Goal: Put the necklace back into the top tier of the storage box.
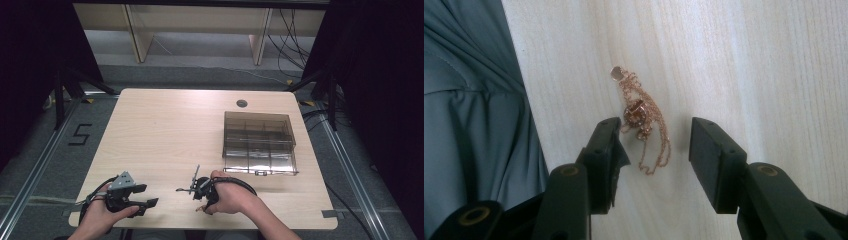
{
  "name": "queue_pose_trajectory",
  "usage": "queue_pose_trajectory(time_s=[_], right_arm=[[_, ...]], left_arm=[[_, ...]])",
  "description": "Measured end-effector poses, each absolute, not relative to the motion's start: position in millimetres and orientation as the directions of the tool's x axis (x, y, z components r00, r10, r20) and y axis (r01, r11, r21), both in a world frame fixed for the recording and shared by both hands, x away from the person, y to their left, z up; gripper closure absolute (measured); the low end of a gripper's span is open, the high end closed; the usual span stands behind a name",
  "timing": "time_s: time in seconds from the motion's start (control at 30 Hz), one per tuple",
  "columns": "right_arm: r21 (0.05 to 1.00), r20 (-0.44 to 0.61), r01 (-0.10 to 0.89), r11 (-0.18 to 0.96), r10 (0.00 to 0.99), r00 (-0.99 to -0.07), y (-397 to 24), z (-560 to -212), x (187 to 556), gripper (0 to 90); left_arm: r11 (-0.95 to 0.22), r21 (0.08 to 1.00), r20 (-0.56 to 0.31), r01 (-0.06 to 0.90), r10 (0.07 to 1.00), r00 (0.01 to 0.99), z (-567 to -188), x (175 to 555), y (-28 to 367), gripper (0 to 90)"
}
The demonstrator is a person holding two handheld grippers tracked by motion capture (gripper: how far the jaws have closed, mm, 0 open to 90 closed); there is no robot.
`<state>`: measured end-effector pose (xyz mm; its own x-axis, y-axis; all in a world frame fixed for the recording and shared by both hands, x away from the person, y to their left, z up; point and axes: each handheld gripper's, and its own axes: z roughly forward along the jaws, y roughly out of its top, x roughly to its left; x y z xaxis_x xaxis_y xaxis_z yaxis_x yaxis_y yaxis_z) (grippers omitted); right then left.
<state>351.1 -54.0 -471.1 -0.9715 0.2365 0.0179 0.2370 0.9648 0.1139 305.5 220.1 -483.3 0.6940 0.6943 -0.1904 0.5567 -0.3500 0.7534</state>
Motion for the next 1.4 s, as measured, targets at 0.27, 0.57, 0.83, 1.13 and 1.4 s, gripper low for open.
queue_pose_trajectory(time_s=[0.27,0.57,0.83,1.13,1.4], right_arm=[[0.126,0.001,0.152,0.980,0.153,-0.988,-51,-475,352,60.2],[0.073,0.024,0.197,0.978,0.196,-0.980,-46,-477,346,62.0],[0.060,-0.039,0.106,0.993,0.109,-0.993,-38,-478,344,71.0],[0.020,0.005,0.118,0.993,0.118,-0.993,-31,-479,338,79.5],[0.028,0.027,0.129,0.991,0.129,-0.991,-33,-478,341,87.7]], left_arm=[[-0.383,0.752,-0.163,0.537,0.682,0.713,-482,306,222,30.8],[-0.352,0.754,-0.188,0.555,0.693,0.696,-483,306,220,30.8],[-0.384,0.751,-0.160,0.538,0.685,0.711,-482,306,222,30.8],[-0.368,0.757,-0.171,0.540,0.687,0.707,-482,305,221,30.8],[-0.383,0.752,-0.161,0.536,0.683,0.713,-482,306,222,30.8]])
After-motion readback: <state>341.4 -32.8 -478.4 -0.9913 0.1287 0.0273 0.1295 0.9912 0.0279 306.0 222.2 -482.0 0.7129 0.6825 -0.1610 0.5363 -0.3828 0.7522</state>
